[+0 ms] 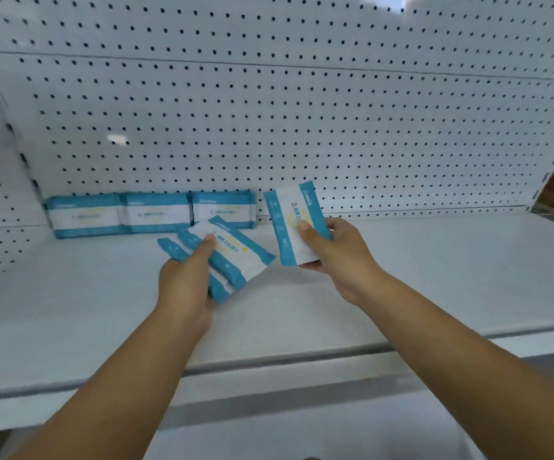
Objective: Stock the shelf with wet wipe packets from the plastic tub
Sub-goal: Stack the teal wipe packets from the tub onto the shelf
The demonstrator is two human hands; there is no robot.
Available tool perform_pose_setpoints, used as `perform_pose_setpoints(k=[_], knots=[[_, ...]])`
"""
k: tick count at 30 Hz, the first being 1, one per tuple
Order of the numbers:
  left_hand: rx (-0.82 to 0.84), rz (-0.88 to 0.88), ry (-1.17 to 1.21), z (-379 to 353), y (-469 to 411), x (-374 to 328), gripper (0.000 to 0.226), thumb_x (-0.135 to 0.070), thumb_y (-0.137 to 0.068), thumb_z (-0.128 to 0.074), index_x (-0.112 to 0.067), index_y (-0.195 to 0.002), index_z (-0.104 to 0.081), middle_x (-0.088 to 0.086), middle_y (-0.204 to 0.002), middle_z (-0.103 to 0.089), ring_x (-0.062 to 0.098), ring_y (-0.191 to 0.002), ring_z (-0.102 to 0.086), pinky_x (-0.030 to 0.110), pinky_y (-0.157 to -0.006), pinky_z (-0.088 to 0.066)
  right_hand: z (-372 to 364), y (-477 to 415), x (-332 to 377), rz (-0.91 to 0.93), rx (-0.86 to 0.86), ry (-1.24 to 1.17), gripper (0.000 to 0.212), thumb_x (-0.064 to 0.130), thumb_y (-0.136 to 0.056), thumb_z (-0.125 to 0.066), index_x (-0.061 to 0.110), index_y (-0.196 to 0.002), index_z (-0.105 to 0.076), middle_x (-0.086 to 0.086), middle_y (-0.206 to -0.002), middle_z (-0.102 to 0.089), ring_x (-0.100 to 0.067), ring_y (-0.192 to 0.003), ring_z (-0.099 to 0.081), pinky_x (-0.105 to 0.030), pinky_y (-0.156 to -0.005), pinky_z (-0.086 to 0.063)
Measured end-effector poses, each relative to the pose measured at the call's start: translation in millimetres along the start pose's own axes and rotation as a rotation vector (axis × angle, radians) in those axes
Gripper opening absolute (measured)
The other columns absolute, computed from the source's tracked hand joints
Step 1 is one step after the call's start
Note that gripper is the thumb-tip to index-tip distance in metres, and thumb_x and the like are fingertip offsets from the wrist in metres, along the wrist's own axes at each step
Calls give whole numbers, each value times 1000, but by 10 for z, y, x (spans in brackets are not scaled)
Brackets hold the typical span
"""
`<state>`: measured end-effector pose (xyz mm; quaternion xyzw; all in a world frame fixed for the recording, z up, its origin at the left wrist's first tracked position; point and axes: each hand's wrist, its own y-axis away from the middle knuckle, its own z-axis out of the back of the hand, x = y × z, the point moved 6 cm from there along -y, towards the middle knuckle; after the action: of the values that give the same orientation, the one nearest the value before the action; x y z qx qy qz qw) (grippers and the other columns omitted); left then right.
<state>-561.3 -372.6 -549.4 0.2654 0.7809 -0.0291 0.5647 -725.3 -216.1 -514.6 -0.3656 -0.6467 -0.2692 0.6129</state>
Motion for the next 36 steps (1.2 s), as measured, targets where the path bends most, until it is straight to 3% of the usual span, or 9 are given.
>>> perform_pose_setpoints(k=[4, 8, 12, 18, 23, 26, 32, 34, 36], knots=[[-220, -160, -30, 332, -319, -289, 35, -27, -88, -78, -17, -115, -58, -3, -104, -67, 16, -89, -66, 34, -83, -55, -428, -198, -100, 81, -31, 52, 29, 26, -92, -73, 14, -113, -58, -4, -109, -70, -20, -93, -73, -34, -63, -62], [-349, -280, 53, 510, -610, -544, 50, -26, -92, -75, -18, -134, -49, -5, -115, -59, 15, -98, -60, 27, -83, -48, -745, -509, -166, 186, -31, 211, 16, 27, -90, -74, 27, -102, -63, 0, -102, -68, -20, -94, -70, -40, -73, -63], [-389, -332, 165, 623, -846, -548, 54, -26, -90, -77, -19, -136, -50, -6, -122, -61, 11, -102, -62, 25, -85, -52, -1049, -877, -137, 357, 36, 411, 19, 18, -91, -72, 20, -109, -67, 5, -104, -69, -12, -92, -65, -12, -70, -49], [-375, -352, 284, 698, -1017, -503, 50, -22, -90, -77, -22, -134, -55, -13, -112, -66, -2, -90, -65, 15, -69, -54, -1245, -1303, -234, 383, 86, 611, 27, 15, -88, -75, 24, -106, -58, 14, -97, -59, -1, -88, -57, -20, -74, -50], [-368, -286, 371, 741, -1116, -452, 39, -22, -89, -78, -28, -122, -59, -15, -108, -69, 4, -95, -69, 30, -81, -60, -1235, -1480, -337, 485, 26, 666, 26, 13, -82, -81, 20, -105, -71, 10, -110, -52, -3, -100, -51, 3, -82, -32], [-370, -248, 386, 730, -1159, -437, 41, -25, -88, -79, -32, -123, -60, -14, -111, -69, 7, -99, -70, 33, -83, -60, -1202, -1528, -394, 557, -53, 665, 27, 16, -79, -84, 22, -104, -76, 12, -109, -44, -1, -102, -46, -2, -85, -33], [-354, -228, 334, 689, -1190, -422, 48, -31, -86, -80, -32, -128, -57, -11, -118, -67, 11, -105, -68, 40, -91, -59, -1200, -1624, -364, 680, -97, 764, 38, 18, -75, -87, 24, -111, -77, 10, -107, -44, -11, -103, -44, -27, -95, -42], [-340, -235, 325, 680, -1208, -422, 49, -31, -86, -80, -31, -129, -57, -10, -119, -67, 13, -105, -68, 41, -92, -58, -1208, -1602, -358, 719, -112, 812, 45, 21, -74, -87, 28, -117, -74, 11, -111, -45, -12, -108, -41, -36, -100, -41], [-325, -240, 318, 673, -1228, -419, 49, -29, -85, -80, -30, -129, -58, -9, -119, -69, 14, -105, -69, 43, -92, -59, -1219, -1543, -322, 756, -126, 854, 50, 24, -75, -86, 28, -122, -70, 8, -119, -49, -12, -113, -38, -34, -102, -34]])
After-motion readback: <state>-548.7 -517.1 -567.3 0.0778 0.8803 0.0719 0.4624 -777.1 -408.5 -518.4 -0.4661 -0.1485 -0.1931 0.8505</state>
